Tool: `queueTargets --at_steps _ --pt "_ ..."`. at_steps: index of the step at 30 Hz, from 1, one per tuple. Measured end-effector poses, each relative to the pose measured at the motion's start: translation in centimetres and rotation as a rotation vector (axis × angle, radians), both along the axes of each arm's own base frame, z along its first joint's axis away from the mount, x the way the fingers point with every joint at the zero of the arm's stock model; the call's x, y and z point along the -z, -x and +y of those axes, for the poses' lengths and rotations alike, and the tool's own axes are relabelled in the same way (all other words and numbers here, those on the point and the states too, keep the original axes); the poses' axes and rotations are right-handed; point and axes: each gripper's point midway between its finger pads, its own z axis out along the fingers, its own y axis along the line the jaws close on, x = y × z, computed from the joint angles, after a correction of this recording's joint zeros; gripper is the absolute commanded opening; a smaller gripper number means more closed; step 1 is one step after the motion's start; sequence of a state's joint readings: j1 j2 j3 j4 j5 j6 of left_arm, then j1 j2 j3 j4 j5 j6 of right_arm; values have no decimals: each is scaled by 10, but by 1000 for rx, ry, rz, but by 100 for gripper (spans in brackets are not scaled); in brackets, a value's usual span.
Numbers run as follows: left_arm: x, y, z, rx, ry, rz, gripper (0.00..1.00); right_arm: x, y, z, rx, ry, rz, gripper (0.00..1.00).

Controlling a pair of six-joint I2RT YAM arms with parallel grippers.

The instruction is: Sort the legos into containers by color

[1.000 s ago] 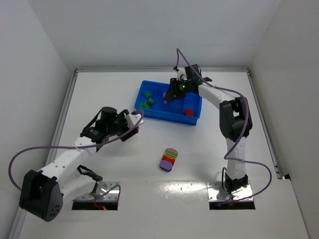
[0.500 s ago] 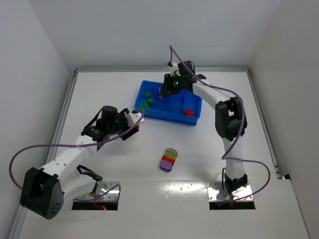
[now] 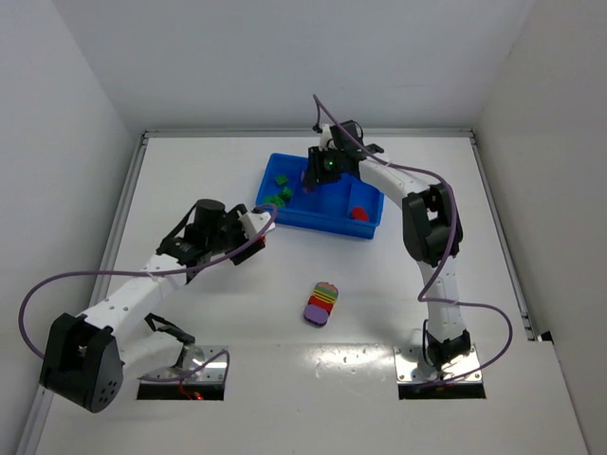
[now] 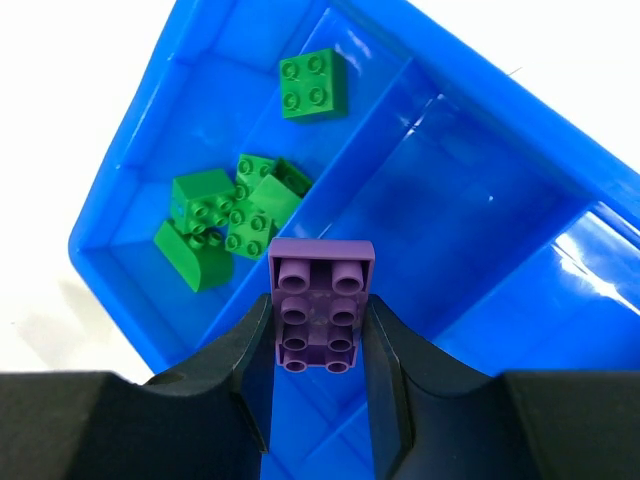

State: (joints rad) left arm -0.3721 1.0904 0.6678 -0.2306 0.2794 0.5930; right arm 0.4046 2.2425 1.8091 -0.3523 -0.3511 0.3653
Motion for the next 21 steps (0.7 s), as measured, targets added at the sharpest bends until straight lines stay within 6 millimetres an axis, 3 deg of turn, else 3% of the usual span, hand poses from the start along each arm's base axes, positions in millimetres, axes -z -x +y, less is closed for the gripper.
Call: queueTargets --at_steps 4,7,8,9,10,11,12,17,21 --pt "1 -1 0 -2 -2 3 32 1 -1 -2 8 8 -3 29" --pt "0 -2 0 -3 -2 0 32 1 -1 -2 9 10 -3 36" --pt "0 -2 0 -3 -2 0 32 1 -2 -2 11 11 -4 46" --pt "0 -2 0 -3 -2 0 32 1 -2 -3 13 13 -5 65" --pt "0 -2 0 -3 -2 0 32 1 -3 -3 18 16 -5 71" --pt "0 -2 0 -3 -2 -2 32 2 -3 -4 22 21 -8 84" --pt "0 -2 0 -3 -2 -2 32 2 -4 -5 23 25 -11 89" --pt "-1 -2 0 -5 1 -3 32 1 -3 -3 13 27 -16 90" --pt "-4 -2 -1 -1 9 -13 32 -19 17 11 -78 -70 -2 89"
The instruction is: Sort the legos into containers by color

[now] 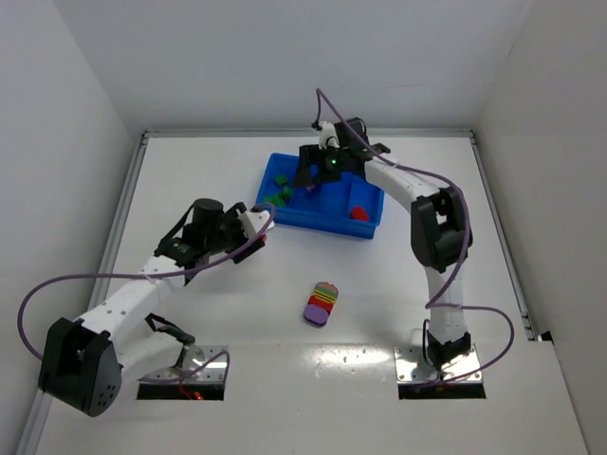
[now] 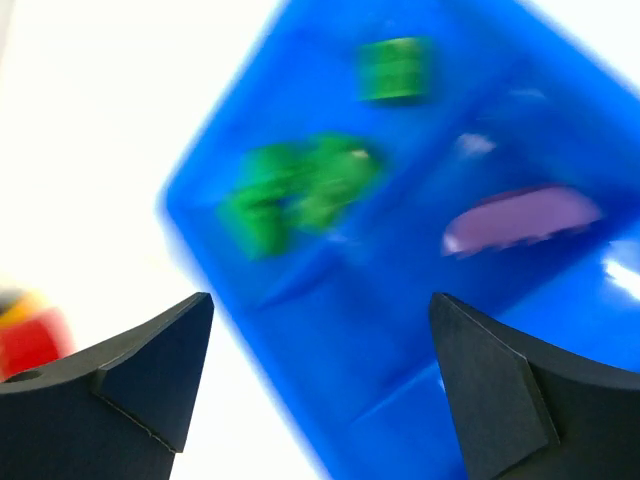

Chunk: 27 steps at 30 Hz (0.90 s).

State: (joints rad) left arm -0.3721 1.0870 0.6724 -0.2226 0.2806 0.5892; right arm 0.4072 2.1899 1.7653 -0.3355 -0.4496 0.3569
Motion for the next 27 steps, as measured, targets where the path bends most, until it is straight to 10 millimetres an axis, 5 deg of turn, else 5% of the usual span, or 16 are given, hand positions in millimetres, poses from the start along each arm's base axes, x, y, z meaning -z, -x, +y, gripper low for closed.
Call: queueTargets --at_steps 7,13,27 --pt "-36 -1 -8 18 81 -106 32 -85 71 28 -279 -342 19 89" --pt "-43 -3 -10 6 115 -118 32 -65 122 36 -379 -477 255 89" --pt "-43 -2 -11 -8 139 -106 32 -80 152 85 -543 -579 348 90"
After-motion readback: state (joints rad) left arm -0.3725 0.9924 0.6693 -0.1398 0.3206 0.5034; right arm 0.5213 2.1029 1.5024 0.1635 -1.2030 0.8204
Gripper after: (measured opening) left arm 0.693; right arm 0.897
